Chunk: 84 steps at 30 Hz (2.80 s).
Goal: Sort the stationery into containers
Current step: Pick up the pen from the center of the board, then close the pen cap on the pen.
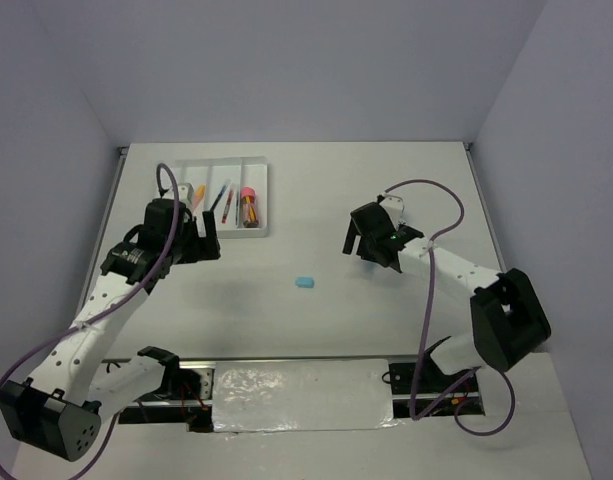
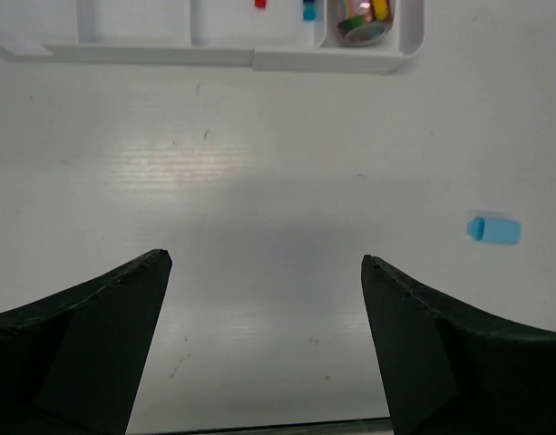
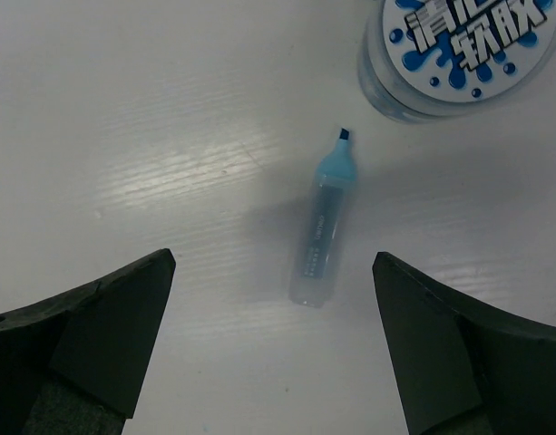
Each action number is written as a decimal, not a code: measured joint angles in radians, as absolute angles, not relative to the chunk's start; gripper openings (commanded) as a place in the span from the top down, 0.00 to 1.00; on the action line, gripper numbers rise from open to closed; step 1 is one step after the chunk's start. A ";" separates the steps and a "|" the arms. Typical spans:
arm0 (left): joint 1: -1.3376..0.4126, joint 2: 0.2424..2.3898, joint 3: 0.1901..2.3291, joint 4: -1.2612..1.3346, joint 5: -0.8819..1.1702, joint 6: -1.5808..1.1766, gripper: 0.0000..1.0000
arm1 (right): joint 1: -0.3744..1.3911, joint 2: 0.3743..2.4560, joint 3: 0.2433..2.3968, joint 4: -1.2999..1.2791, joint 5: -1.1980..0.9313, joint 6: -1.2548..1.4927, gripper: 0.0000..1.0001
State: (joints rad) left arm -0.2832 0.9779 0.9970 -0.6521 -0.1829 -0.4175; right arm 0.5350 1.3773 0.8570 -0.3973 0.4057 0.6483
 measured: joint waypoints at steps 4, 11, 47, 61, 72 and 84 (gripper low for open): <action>-0.305 0.976 0.933 -0.671 -0.189 -0.418 0.01 | 0.524 1.478 0.895 -0.447 0.445 0.709 0.07; -0.381 0.971 0.934 -0.656 -0.244 -0.421 0.01 | 0.476 1.516 0.899 -0.433 0.444 0.742 0.26; -0.758 1.319 1.136 -0.631 -0.199 -0.388 0.01 | 0.616 1.097 0.852 -0.439 0.199 0.531 1.00; -0.904 1.674 1.174 -0.400 -0.097 0.055 0.16 | 0.574 0.654 0.938 -0.862 0.252 0.495 0.99; -0.857 1.853 1.307 -0.477 -0.006 0.221 0.18 | 0.573 0.570 0.943 -0.902 0.166 0.457 0.96; -0.847 1.942 1.332 -0.524 0.062 0.241 0.28 | 0.573 0.571 0.950 -0.901 0.126 0.442 0.95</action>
